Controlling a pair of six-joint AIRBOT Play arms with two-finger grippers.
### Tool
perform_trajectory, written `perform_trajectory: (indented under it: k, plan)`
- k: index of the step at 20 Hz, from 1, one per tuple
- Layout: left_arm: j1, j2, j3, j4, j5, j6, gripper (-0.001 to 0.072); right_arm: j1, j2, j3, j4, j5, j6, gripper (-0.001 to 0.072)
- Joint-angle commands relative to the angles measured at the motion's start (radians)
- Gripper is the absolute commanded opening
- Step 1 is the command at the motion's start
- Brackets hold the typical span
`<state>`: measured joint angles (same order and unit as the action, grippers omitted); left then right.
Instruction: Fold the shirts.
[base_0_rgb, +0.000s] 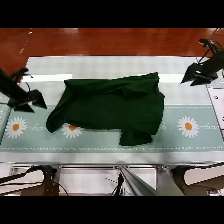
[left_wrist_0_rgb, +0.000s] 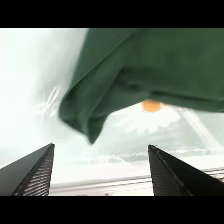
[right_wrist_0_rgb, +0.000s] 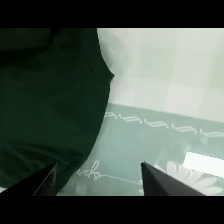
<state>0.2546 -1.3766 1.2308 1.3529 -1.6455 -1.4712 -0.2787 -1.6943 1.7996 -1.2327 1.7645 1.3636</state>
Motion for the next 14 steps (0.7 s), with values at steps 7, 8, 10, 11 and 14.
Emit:
perform_trajectory:
  k: [7,8,10,11,14]
  plan:
    - [0.117,0.087,-0.326,-0.016,0.153,0.076,0.072,-0.1,0.028,-0.212,0.171,-0.138,-0.088,0.0602]
    - [0.117,0.087,-0.357,-0.055,0.187,0.077,0.072,-0.1,0.028,-0.212,0.177,-0.145,-0.093,0.0602]
    - [0.117,0.087,-0.414,-0.14,0.241,0.115,0.072,-0.1,0.028,-0.212,0.177,-0.148,-0.099,0.0601]
    - [0.116,0.087,-0.433,-0.169,0.261,0.136,0.072,-0.1,0.028,-0.212,0.177,-0.15,-0.101,0.0601]
    - [0.107,0.082,-0.47,-0.182,0.304,0.152,0.072,-0.1,0.028,-0.212,0.177,-0.148,-0.1,0.06]
